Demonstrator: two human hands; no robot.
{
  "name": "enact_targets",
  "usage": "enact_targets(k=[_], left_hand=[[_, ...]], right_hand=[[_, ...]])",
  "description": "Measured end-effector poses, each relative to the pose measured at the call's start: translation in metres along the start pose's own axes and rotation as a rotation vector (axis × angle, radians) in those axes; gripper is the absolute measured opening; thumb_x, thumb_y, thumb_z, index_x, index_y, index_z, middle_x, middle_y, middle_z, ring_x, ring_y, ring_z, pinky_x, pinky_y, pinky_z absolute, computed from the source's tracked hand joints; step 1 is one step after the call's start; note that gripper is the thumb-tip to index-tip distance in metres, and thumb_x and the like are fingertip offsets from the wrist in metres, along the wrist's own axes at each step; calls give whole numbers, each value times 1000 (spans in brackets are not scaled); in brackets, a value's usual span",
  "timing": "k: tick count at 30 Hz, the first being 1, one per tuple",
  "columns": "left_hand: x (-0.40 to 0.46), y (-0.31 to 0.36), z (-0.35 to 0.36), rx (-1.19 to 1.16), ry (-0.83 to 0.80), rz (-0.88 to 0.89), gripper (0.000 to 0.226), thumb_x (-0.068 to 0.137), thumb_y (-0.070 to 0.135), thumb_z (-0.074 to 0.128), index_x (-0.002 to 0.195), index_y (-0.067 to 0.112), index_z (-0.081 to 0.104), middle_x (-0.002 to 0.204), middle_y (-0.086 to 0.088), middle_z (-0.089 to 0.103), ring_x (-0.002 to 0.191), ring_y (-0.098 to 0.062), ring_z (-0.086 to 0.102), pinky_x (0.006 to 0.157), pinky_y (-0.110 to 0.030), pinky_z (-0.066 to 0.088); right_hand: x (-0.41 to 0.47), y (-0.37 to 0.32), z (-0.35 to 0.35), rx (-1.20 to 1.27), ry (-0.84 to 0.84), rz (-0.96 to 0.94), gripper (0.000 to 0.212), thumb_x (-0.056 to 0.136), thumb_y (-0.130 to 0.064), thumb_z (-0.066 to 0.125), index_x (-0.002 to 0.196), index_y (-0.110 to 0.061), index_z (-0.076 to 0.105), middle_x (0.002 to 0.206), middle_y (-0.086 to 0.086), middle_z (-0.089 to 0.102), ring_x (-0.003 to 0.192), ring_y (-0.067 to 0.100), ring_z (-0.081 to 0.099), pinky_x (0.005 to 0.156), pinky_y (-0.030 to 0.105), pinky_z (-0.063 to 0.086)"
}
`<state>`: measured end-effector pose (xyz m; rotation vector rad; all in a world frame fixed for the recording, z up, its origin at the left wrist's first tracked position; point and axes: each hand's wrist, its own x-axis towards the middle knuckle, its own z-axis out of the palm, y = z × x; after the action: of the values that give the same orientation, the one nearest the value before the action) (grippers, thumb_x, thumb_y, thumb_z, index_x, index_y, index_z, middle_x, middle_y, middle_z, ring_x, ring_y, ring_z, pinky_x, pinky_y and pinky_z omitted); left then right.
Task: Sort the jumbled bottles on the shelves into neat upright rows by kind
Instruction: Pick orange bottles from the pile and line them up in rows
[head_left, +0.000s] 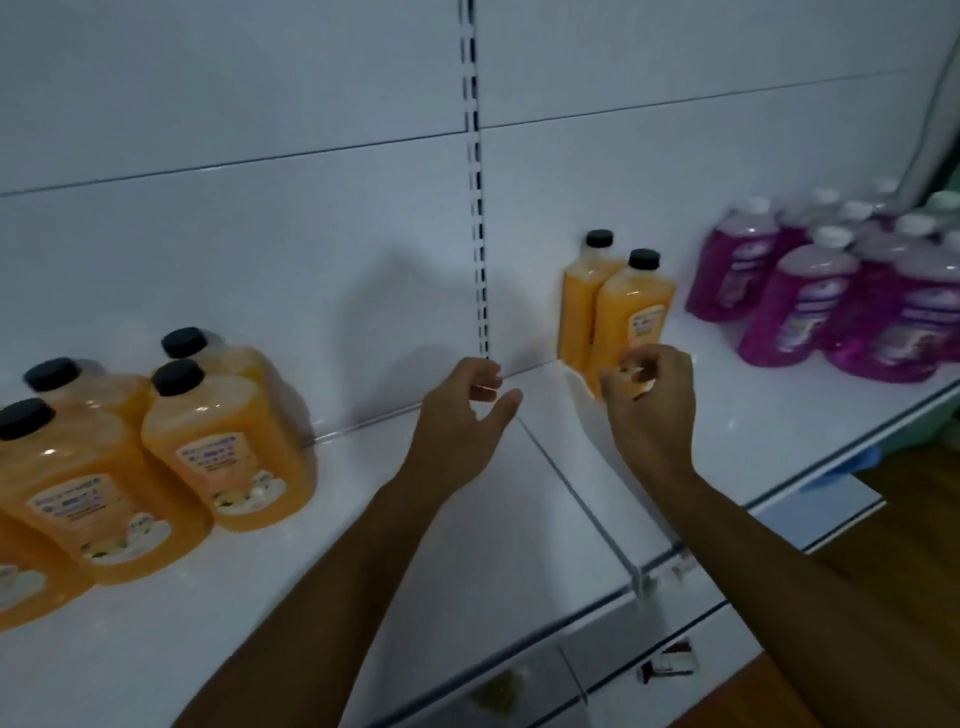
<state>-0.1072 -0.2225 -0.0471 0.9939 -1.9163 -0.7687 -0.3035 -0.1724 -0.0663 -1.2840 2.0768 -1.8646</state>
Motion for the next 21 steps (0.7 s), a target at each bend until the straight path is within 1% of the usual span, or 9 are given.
enact_targets(k=[3, 5, 7, 8, 10, 13, 16, 19, 21], left_hand=[[32, 20, 40, -20, -12, -43, 39, 89, 32, 67, 122, 17, 54, 116, 5, 62, 100, -7, 61, 83, -23, 52], [52, 32, 63, -11, 8, -52, 44, 88, 33, 67, 126, 18, 52, 120, 5, 60, 103, -8, 60, 87, -26, 53], [67, 42, 80, -25, 24, -53, 47, 88, 32, 68, 129, 18, 50, 121, 6, 59, 105, -8, 59, 88, -27, 52], [75, 47, 89, -45, 20, -57, 48, 88, 31, 69, 130, 18, 50, 119, 8, 58, 105, -8, 59, 89, -28, 52], [82, 53, 101, -98, -7, -58, 50, 84, 34, 72, 128, 21, 51, 119, 10, 59, 106, -8, 60, 89, -30, 53], [88, 58, 117, -94, -4, -76, 59, 79, 38, 72, 132, 23, 50, 120, 6, 61, 103, -10, 62, 83, -30, 55], [88, 58, 122, -68, 68, -58, 55, 82, 31, 75, 131, 21, 52, 114, 5, 64, 97, -10, 64, 80, -30, 57], [84, 59, 116, -36, 112, -59, 52, 82, 32, 75, 128, 19, 54, 109, 9, 63, 93, -7, 64, 78, -23, 55], [78, 58, 104, -23, 153, -82, 52, 82, 30, 75, 129, 19, 53, 108, 10, 60, 91, -6, 62, 74, -15, 53]], right_hand=[[31, 31, -15, -48, -17, 118, 63, 79, -34, 76, 129, -17, 42, 128, 2, 37, 117, 20, 44, 95, 40, 49], [46, 46, -17, -22, -113, 199, 81, 82, -41, 74, 144, -17, 29, 143, 5, 32, 129, 23, 38, 102, 41, 43], [54, 54, -16, 19, -220, 214, 83, 85, -39, 72, 148, -18, 23, 147, 3, 35, 132, 21, 40, 104, 39, 41], [59, 57, -17, 52, -281, 201, 74, 85, -35, 72, 145, -20, 30, 139, -1, 45, 124, 14, 48, 99, 32, 45], [65, 59, -17, 111, -373, 152, 39, 84, -22, 73, 115, -29, 50, 107, -15, 58, 94, -1, 58, 77, 13, 47], [75, 62, -15, 126, -416, 95, 20, 82, -18, 70, 85, -32, 56, 84, -16, 62, 80, 4, 61, 62, 14, 44], [75, 58, -16, 115, -418, 67, 24, 73, -32, 77, 88, -34, 59, 84, -12, 65, 77, 4, 63, 62, 20, 50], [71, 53, -20, 181, -424, 24, 41, 75, -16, 81, 80, -40, 47, 79, -19, 51, 74, -16, 56, 56, 5, 42], [64, 49, -16, 208, -434, -33, 39, 75, -20, 82, 90, -37, 49, 86, -20, 49, 83, -21, 53, 63, 4, 43]])
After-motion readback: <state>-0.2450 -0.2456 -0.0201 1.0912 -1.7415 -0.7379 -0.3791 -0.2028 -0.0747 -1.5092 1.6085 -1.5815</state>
